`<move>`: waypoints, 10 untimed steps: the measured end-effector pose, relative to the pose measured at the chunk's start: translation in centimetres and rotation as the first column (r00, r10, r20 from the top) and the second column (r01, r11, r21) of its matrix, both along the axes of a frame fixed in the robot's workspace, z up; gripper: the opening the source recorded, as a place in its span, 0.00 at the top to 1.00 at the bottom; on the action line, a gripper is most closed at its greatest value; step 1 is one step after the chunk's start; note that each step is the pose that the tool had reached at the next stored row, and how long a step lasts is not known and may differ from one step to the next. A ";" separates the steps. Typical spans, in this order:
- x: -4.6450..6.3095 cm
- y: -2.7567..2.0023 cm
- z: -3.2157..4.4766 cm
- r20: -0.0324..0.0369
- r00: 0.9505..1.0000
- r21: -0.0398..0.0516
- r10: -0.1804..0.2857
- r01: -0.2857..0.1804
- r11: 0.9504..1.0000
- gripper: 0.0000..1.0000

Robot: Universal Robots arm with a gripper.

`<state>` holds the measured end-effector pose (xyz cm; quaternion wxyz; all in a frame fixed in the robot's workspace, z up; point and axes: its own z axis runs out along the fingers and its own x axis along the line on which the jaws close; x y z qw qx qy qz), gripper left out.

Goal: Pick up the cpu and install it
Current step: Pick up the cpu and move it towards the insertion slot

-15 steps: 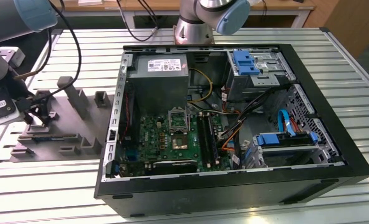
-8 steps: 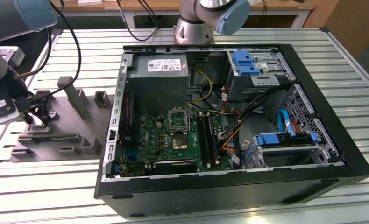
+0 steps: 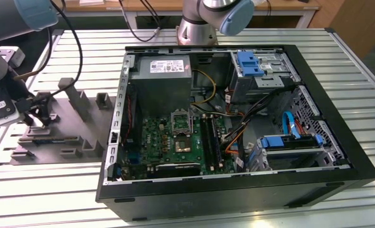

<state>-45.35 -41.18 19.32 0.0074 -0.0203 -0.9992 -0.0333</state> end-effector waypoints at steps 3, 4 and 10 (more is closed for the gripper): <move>0.0 0.00 0.34 0.000 1.000 0.000 0.000 0.000 1.000 0.53; 0.0 0.00 0.50 0.000 1.000 0.000 0.000 0.000 1.000 0.53; 0.0 0.00 1.41 0.000 1.000 0.000 0.000 0.000 1.000 0.53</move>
